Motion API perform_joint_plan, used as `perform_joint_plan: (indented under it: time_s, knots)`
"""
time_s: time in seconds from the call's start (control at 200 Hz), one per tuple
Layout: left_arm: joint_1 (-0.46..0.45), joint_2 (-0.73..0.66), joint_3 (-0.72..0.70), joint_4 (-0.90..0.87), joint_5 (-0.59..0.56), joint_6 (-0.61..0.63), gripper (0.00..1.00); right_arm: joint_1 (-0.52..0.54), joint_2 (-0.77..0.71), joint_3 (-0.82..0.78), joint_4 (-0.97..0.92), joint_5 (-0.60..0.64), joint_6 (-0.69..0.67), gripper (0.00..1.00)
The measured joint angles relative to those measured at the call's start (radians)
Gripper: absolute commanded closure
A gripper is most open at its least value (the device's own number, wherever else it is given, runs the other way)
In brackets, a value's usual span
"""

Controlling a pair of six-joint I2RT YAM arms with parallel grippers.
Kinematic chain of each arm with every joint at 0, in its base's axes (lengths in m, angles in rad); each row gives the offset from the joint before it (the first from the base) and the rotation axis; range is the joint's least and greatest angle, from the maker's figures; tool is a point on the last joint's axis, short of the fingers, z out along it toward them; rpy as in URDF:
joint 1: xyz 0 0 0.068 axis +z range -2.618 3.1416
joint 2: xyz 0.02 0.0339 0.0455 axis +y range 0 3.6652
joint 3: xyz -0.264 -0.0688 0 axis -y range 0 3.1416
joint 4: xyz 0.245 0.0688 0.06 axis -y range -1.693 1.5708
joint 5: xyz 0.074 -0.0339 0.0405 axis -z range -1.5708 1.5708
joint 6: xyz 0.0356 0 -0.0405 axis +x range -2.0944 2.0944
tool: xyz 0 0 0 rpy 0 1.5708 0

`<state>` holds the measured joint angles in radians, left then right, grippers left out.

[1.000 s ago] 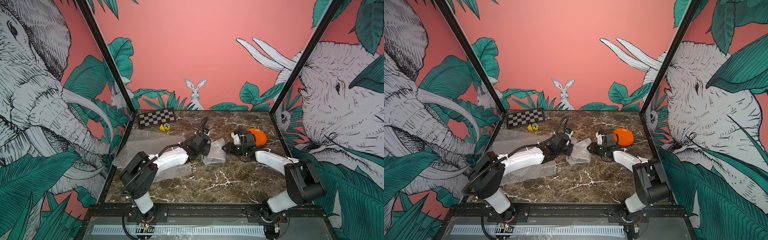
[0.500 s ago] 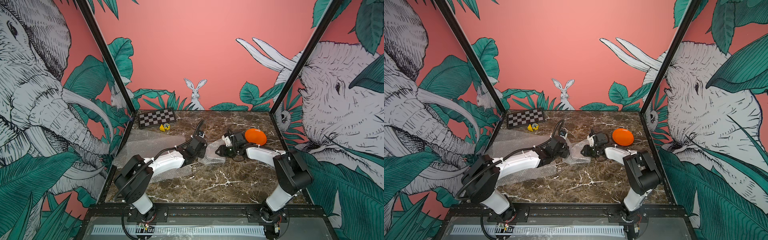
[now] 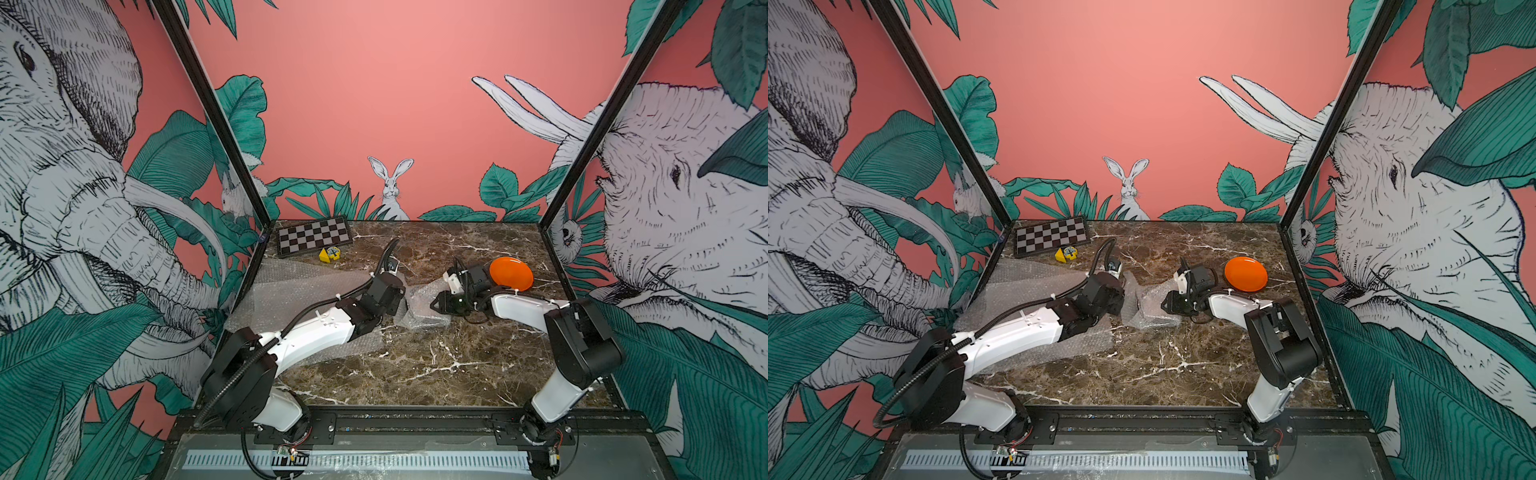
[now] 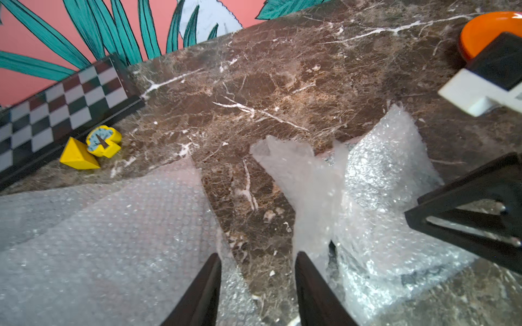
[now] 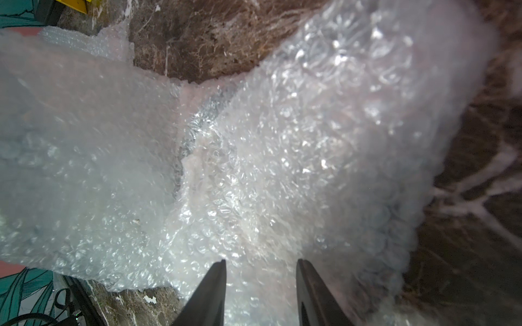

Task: Unpack dinner plates from bubble wrap
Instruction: Unwrap the bubble wrap at the center of the board.

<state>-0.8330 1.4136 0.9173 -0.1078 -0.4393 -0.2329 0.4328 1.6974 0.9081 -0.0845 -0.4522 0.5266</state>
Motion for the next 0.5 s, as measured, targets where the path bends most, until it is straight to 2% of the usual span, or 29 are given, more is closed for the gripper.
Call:
perform_joint_plan:
  time_s: [0.155,0.26,0.5]
  knots:
    - [0.001,-0.036,0.048,-0.045,0.018,0.061,0.53,0.001,0.006,0.000,0.001,0.000,0.000,0.57]
    - [0.001,-0.037,0.095,-0.059,0.075,0.092,0.56,0.002,0.009,0.000,0.002,0.000,0.000,0.57]
    - [0.004,-0.006,0.202,-0.061,0.335,0.132,0.59,0.006,0.009,0.000,0.001,0.001,0.000,0.57]
